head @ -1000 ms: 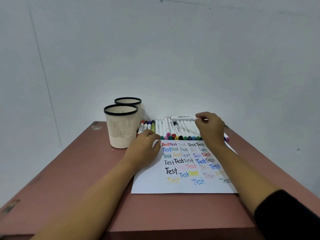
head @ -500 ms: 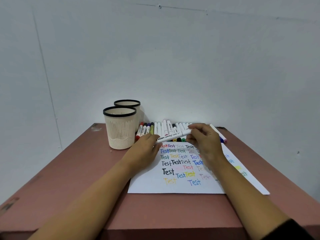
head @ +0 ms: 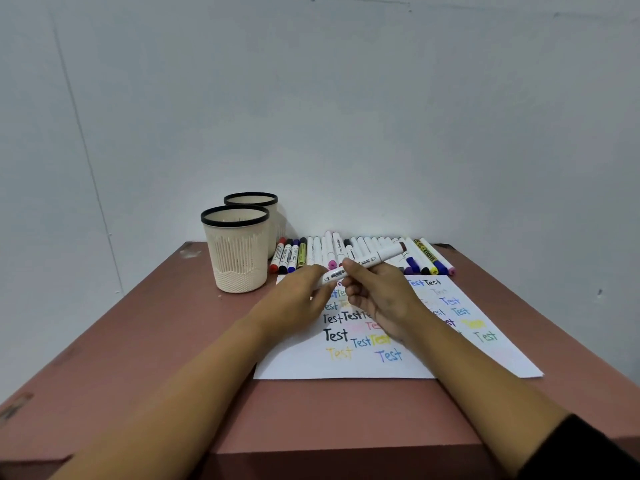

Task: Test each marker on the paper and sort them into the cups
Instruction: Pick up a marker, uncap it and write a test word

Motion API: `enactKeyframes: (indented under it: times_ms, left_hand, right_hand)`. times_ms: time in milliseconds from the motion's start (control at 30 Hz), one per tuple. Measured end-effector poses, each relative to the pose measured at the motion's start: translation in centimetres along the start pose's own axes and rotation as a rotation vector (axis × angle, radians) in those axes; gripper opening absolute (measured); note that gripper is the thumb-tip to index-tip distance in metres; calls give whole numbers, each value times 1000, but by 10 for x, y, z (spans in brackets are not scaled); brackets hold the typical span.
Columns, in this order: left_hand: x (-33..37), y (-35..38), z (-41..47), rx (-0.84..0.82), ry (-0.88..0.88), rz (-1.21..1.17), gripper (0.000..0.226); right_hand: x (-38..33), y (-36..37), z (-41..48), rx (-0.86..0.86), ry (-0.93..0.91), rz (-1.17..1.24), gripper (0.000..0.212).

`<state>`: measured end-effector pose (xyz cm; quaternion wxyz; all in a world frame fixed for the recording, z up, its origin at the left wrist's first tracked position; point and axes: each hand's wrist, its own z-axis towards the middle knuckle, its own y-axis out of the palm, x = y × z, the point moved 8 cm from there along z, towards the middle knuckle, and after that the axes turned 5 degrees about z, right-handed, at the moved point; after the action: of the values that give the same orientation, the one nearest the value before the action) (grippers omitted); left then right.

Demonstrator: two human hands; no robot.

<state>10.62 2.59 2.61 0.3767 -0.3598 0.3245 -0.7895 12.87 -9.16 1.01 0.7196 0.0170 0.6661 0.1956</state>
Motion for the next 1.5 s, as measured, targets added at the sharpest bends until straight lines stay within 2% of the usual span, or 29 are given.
enactKeyframes:
  times_ms: [367,500,633,767,833,933,1100,1233,1400,1500]
  left_hand:
    - [2,-3,-3,-21,3,-115,26]
    - [1,-7,-4,3,-27,-91,34]
    - [-6,-7,-2,-14,-81,-127,35]
    - [-22,-9,-1,-31,-141,-33,27]
    - [-33,-13,-1,-8,-195,3,21]
    - [-43,-15,-4,1,-249,53,24]
    - [-54,-11,-6,-20,-307,23,27]
    - [-60,-15,-9,7,-381,-67,27]
    - [-63,-21,-12,67,-432,-124,20]
    - [-64,-22,-12,60,-430,-101,18]
  right_hand:
    - [0,2,2,-68,-39,10,15]
    - [-6,3,-1,-93,-69,20,14]
    - [-9,0,-2,-1,-83,30,12]
    - [-13,-15,-2,139,-62,259,13]
    - [-11,-20,-3,161,-14,365,13]
    - [-7,-19,-2,157,32,400,12]
    - [-13,-10,12,109,53,199,22]
    - [-16,8,29,104,30,34,13]
    - [4,29,44,244,-71,-134,10]
    - [14,29,47,328,-111,-147,24]
